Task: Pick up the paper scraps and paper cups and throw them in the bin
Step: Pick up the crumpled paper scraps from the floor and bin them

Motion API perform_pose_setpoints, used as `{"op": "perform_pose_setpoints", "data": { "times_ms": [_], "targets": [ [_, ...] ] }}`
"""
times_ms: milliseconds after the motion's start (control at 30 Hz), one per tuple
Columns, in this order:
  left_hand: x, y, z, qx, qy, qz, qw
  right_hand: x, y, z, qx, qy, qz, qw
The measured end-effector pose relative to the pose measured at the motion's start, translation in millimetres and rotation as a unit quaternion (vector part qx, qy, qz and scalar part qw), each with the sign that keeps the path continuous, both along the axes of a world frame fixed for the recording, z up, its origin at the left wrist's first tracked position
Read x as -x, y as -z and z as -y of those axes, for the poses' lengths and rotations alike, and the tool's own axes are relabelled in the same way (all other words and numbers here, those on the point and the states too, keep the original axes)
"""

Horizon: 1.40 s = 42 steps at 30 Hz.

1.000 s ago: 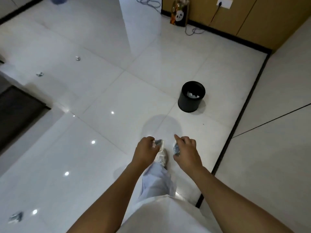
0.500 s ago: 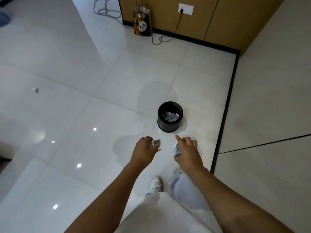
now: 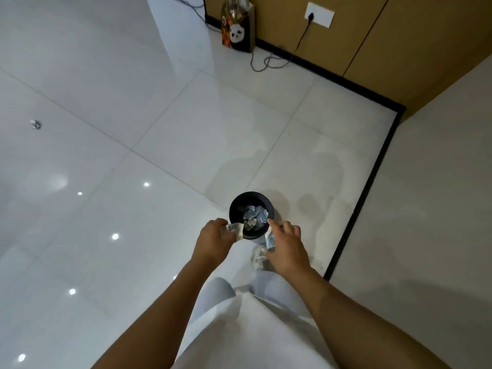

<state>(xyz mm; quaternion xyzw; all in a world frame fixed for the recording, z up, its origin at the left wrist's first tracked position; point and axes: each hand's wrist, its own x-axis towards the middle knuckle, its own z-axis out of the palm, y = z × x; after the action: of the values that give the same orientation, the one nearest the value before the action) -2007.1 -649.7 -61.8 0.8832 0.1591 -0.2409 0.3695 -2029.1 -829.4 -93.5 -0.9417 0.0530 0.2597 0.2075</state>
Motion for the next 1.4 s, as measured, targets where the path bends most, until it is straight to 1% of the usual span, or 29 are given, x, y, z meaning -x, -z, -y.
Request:
{"op": "perform_pose_setpoints", "data": {
  "times_ms": [100,233,367,500,600,667,767,900,1033,1100,1167,1267,1400],
  "targets": [
    [-28,17,13,-0.012,-0.010,-0.014,1.000,-35,18,14,-0.001,-0.020,-0.017,1.000],
    [-57,57,19,-0.028,-0.029,-0.040,0.998,-72,56,20,-0.014,-0.037,-0.036,0.999],
    [-75,111,18,-0.047,-0.027,-0.062,0.997,-102,110,15,-0.028,-0.046,-0.048,0.997],
    [-85,167,9,-0.069,-0.040,-0.058,0.995,-125,175,-2,-0.054,-0.056,-0.043,0.996],
    [-89,208,3,-0.082,-0.045,-0.051,0.994,-135,226,-10,-0.020,-0.081,-0.050,0.995],
    [-89,231,2,-0.087,-0.046,-0.046,0.994,-139,254,-12,0.006,-0.100,-0.070,0.992],
    [-89,254,5,-0.083,-0.039,-0.046,0.995,-137,278,-12,0.008,-0.087,-0.093,0.992],
    [-102,270,21,-0.060,-0.031,-0.059,0.996,-129,277,2,0.001,-0.047,-0.089,0.995],
    [-125,292,40,-0.041,-0.001,-0.095,0.995,-131,269,19,0.005,-0.018,-0.087,0.996],
    [-133,302,44,-0.048,0.016,-0.130,0.990,-135,265,21,0.002,-0.013,-0.087,0.996],
    [-135,304,43,-0.055,0.022,-0.142,0.988,-140,260,20,-0.004,-0.015,-0.080,0.997],
    [-131,289,36,-0.049,0.030,-0.113,0.992,-148,244,11,-0.009,-0.031,-0.071,0.997],
    [-121,243,14,-0.052,0.063,-0.065,0.995,-155,203,-11,-0.013,-0.074,-0.061,0.995]
  ]
}}
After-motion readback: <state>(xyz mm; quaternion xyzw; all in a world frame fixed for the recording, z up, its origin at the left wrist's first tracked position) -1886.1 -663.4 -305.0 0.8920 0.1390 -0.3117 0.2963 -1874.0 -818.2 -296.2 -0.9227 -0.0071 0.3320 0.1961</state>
